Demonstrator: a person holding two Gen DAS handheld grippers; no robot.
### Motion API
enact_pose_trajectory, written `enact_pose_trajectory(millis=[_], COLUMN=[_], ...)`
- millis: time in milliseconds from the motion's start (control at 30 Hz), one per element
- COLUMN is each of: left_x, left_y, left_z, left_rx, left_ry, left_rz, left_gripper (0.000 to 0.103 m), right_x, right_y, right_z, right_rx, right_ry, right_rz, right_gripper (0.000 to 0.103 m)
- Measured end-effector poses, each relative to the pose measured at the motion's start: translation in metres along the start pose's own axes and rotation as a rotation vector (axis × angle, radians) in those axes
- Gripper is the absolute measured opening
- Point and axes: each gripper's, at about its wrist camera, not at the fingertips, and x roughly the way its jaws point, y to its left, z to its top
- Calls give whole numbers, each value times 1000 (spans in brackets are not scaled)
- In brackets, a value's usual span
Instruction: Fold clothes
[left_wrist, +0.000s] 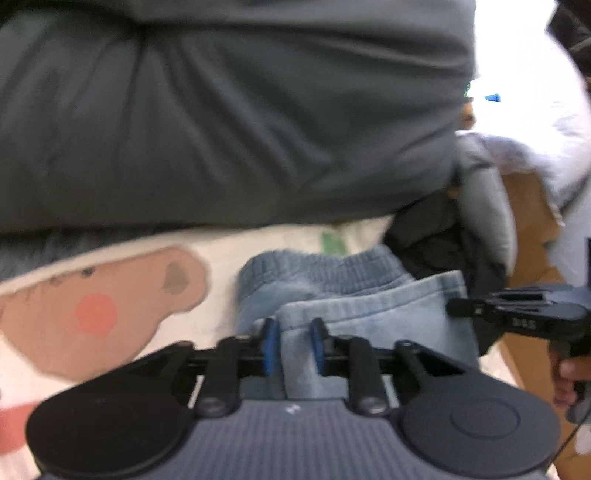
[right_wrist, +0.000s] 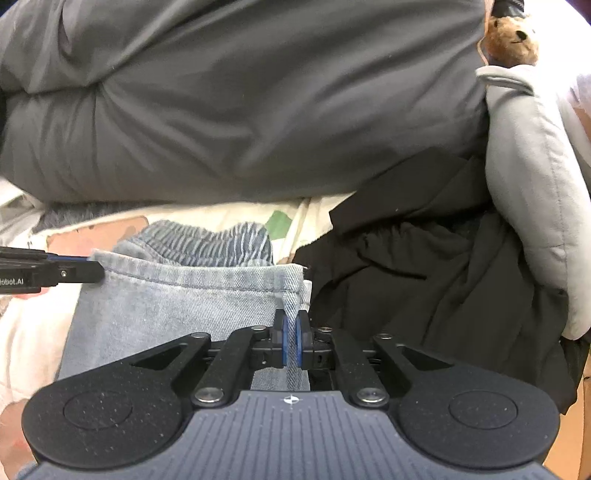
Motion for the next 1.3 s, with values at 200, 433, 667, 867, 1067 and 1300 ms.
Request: enact_pose_trajectory(millis=[200, 433, 667, 867, 1067, 1300], left_x=[0, 16, 21, 13, -8, -28], left_y=[2, 10, 16, 14, 2, -12], left_z=[-3, -6, -11, -8, 0, 28], left_rx=[-4, -48, -109, -95, -45, 2], left_ry=[-9, 34, 49, 17, -21, -66], left_rz=[-8, -23, -44, -72, -111, -124], left_gripper=[52, 53, 44, 23, 15, 13], right_x=[7, 20, 33, 29, 10, -13], right_y=[2, -4, -16, -14, -6, 6], right_z=[1, -2, -3, -4, -4, 12], right_rx=[-24, 14, 71, 89, 65, 35], right_ry=[16, 53, 63, 44, 2, -60], right_rz=[-13, 12, 73, 118, 96, 42], right_gripper=[47, 53, 55, 22, 8, 5])
